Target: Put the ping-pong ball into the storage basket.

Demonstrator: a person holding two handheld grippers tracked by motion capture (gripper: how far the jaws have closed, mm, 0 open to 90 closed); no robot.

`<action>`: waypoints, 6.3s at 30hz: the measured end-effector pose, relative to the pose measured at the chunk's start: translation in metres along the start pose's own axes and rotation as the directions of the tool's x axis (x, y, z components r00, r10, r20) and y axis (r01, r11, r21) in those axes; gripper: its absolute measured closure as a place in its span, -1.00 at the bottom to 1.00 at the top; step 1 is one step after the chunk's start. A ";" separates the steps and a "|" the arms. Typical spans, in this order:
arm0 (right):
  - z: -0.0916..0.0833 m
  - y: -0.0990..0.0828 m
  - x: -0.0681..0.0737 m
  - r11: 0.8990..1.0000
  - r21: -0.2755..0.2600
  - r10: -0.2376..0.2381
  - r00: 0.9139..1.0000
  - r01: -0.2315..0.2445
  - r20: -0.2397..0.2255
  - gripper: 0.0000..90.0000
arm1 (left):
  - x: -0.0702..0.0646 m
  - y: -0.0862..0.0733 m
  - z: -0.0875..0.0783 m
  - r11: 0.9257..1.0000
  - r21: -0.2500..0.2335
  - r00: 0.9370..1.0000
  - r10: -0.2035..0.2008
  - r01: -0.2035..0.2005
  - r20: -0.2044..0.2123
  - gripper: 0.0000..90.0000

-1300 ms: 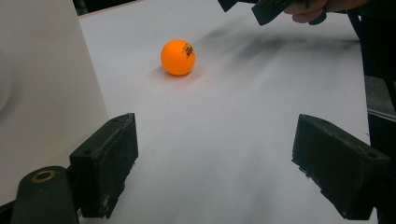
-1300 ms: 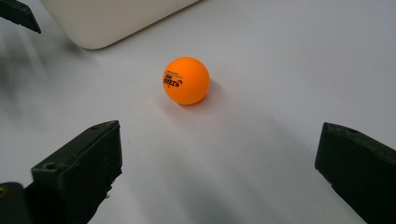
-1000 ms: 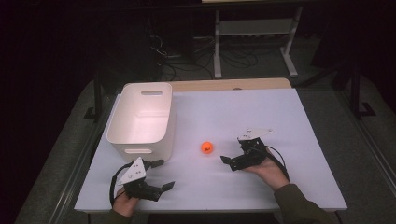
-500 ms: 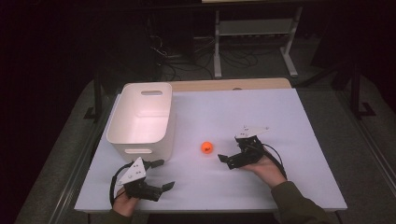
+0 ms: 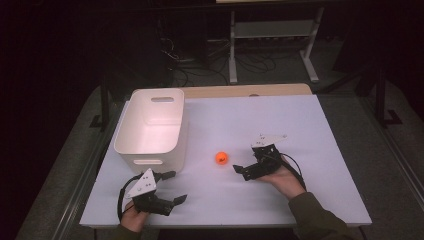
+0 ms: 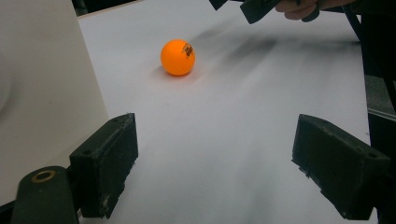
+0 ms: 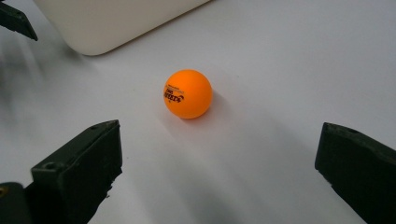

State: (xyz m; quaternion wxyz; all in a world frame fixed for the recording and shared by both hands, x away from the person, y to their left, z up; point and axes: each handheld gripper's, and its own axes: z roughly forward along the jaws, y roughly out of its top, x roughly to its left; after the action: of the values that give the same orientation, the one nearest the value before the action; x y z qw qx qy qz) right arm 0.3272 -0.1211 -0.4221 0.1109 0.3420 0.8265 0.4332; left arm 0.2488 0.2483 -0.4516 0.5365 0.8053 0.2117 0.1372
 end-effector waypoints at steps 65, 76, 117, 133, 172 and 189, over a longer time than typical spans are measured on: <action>0.033 0.039 0.009 0.999 -0.005 -0.045 0.998 0.044 -0.038 -0.99 | 0.000 0.000 0.000 1.000 0.000 1.000 0.000 0.000 0.001 -0.68; 0.040 0.046 0.011 0.999 -0.018 -0.052 0.998 0.052 -0.043 -0.98 | 0.000 0.000 0.000 1.000 0.001 1.000 0.002 -0.002 0.000 -0.69; 0.070 0.034 0.020 0.995 0.071 -0.063 0.996 0.067 -0.061 -0.98 | 0.000 0.001 0.001 1.000 0.016 1.000 0.006 -0.006 0.004 -0.68; 0.072 0.036 0.018 0.993 0.075 -0.082 0.994 0.087 -0.074 -0.90 | 0.003 0.001 0.002 0.999 0.027 1.000 -0.026 0.026 0.003 -0.69; 0.083 0.027 0.015 0.983 0.135 -0.113 0.989 0.126 -0.099 -0.21 | 0.001 0.000 0.001 1.000 0.016 1.000 -0.012 0.012 -0.001 -0.68; 0.082 0.026 0.012 0.982 0.142 -0.113 0.989 0.125 -0.092 0.00 | 0.001 0.000 0.001 1.000 0.015 1.000 -0.009 0.009 -0.003 -0.68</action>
State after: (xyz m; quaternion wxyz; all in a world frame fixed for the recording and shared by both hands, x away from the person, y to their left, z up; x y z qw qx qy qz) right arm 0.3703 -0.0504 -0.4494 0.0766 0.2807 0.8791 0.3776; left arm 0.2504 0.2478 -0.4517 0.5310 0.8080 0.2172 0.1341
